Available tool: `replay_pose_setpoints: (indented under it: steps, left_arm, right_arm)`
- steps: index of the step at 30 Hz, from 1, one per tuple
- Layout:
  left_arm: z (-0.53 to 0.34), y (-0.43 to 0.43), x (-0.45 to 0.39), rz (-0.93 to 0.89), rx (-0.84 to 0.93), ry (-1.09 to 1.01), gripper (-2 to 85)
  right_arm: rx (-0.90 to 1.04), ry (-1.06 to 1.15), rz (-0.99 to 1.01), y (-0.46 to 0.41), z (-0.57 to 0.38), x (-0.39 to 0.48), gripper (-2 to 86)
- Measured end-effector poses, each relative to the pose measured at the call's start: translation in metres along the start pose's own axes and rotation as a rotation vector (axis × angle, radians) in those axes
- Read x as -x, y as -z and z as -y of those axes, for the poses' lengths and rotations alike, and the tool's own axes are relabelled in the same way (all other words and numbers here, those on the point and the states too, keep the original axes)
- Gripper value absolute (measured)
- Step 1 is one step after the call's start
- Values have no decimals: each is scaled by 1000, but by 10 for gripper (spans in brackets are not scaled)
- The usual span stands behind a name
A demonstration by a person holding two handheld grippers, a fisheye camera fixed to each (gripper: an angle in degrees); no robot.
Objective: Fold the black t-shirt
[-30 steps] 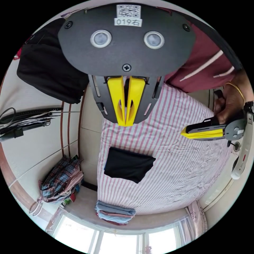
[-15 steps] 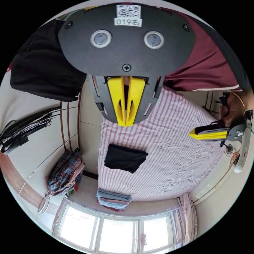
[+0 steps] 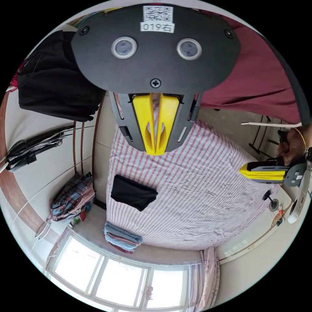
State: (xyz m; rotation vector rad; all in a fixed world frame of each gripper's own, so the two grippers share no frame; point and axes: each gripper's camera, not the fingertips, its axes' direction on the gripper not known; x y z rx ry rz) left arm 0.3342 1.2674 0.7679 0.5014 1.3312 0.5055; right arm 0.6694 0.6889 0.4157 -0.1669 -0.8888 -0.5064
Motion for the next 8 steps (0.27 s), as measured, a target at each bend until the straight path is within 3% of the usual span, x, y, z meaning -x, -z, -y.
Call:
replay_pose_setpoints:
  steps: [8]
  left_arm:
    - [-212, 110, 111, 12, -78, 145, 5]
  right_arm:
    - [-130, 274, 176, 39, 35, 193, -10]
